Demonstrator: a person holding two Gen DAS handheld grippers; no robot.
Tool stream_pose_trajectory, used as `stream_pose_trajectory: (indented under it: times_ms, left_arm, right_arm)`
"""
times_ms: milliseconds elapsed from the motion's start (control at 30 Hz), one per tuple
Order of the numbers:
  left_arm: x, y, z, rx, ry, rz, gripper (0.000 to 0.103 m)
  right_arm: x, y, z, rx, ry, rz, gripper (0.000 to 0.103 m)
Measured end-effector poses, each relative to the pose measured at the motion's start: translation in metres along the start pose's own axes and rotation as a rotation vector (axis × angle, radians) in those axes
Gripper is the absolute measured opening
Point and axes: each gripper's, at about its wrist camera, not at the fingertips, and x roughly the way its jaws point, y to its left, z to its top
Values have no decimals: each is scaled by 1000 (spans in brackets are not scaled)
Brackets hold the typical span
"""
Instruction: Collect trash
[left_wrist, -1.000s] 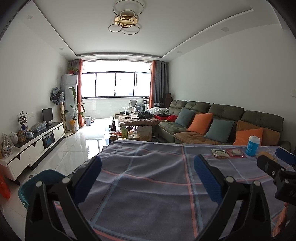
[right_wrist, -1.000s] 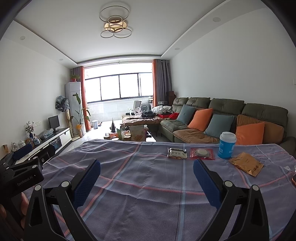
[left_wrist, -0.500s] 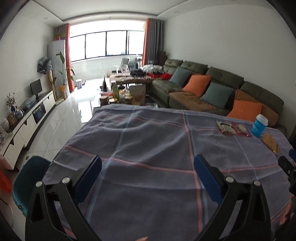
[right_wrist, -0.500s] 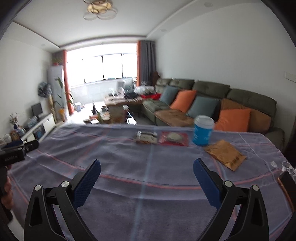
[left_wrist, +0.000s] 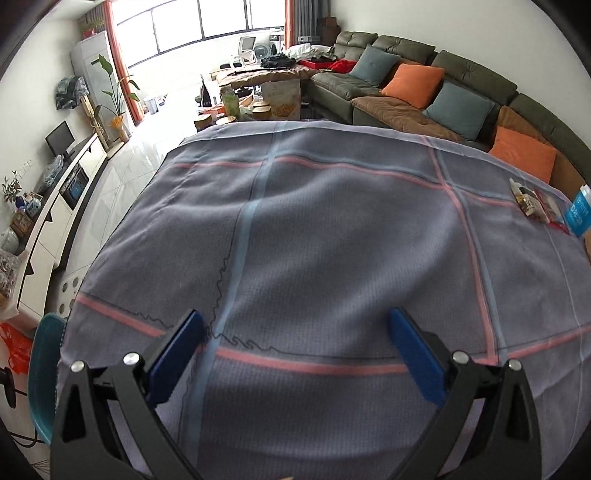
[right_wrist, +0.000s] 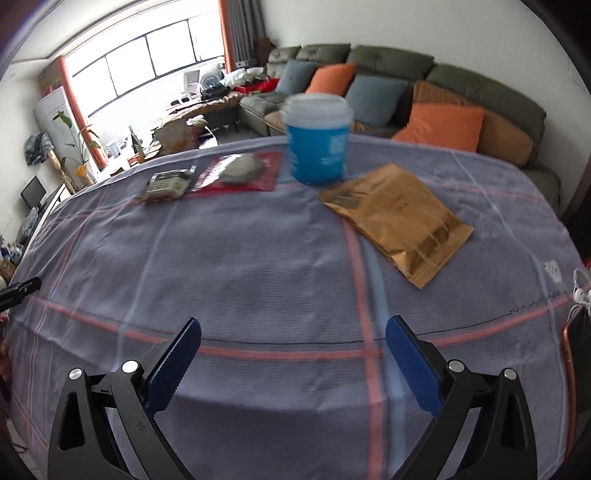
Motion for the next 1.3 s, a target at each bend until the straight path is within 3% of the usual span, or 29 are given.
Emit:
stream_pose_trajectory:
  times_ms: [200, 1300]
  left_arm:
    - [0, -1, -1, -2, -1, 4, 100]
    - [-1, 2, 1, -5, 0, 0, 100]
  right_arm:
    - [6, -12, 5, -36, 19, -96, 99]
    - [20, -27, 22, -67, 25, -84, 101]
